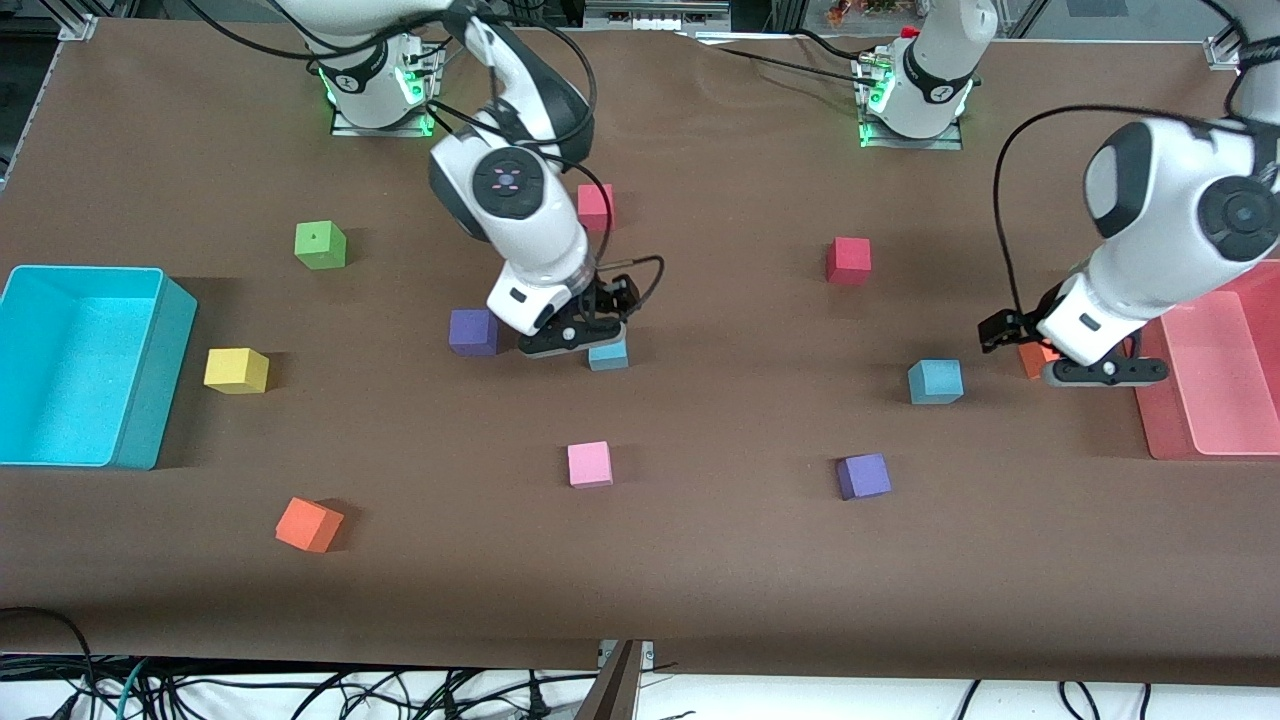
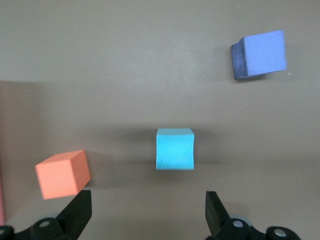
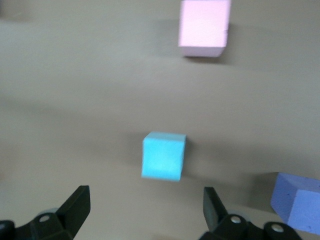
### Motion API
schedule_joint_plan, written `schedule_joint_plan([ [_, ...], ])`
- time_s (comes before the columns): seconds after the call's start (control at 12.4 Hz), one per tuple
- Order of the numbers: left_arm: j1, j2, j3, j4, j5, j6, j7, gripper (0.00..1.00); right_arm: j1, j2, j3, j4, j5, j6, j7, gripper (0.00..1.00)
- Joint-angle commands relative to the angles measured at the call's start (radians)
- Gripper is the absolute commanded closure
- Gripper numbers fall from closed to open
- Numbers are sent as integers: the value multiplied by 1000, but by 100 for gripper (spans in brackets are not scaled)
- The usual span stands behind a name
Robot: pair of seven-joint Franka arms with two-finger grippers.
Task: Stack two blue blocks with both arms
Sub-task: 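Set the cube down and open the right gripper while the left gripper reaches another cube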
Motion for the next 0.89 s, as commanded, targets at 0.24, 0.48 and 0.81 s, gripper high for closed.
schedule_joint_plan([
  [0.24,3,106,-6,-61,8,195,-17,0,-17,-160,-52,-374,447,285,-612,0],
  [0.48,-9,167,-6,-104,-63,320,-16,0,15,-145,-52,-506,626,511,-833,0],
  [0.81,-31,225,-6,-104,-71,374,-5,0,52,-60,-52,-522,1015,625,-1313,0],
])
